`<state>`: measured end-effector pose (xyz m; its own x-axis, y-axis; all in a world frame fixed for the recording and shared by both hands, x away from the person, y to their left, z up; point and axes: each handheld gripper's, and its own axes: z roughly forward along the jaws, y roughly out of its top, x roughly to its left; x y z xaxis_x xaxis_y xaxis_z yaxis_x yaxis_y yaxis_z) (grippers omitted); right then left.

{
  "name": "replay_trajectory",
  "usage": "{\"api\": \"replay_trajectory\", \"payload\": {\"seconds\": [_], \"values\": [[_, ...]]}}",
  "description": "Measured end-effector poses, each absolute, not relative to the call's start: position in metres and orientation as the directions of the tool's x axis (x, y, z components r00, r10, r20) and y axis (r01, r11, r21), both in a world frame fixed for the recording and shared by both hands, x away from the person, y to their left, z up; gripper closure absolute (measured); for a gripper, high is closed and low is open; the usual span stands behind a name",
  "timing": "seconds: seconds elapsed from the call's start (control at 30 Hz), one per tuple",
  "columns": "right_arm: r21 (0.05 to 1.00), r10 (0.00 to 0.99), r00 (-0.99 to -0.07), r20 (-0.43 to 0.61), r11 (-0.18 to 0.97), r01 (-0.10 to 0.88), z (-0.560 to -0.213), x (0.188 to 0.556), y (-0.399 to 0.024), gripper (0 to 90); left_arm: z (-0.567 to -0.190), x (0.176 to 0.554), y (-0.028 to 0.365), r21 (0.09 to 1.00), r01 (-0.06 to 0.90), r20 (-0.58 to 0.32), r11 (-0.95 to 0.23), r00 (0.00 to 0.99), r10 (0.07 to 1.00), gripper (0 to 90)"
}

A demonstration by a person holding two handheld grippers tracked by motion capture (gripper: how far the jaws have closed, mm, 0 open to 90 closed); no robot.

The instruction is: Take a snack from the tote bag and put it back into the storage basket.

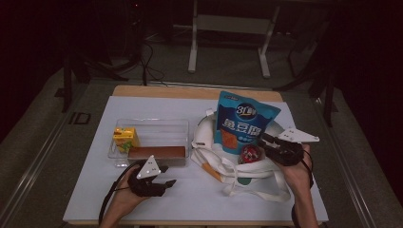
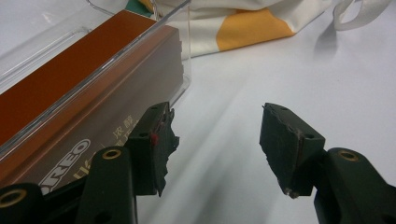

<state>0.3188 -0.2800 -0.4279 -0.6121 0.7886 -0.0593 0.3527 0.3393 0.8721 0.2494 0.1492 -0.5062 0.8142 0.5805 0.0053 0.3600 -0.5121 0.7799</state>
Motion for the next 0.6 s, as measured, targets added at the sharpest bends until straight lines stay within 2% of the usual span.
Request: {"api": "replay_trajectory", "payload": {"seconds": [0.3,0.6], "values": [[0.877,0.819,-0.572,-0.048,0.309,0.368,-0.424,0.326,-0.281,46.6,-0.508,0.249,0.146,0.775,0.359,0.001,-0.520,0.822,0.569,43.3],[0.876,0.821,-0.569,-0.046,0.307,0.371,-0.417,0.333,-0.274,40.8,-0.508,0.249,0.146,0.773,0.355,0.003,-0.525,0.826,0.563,43.1]]}}
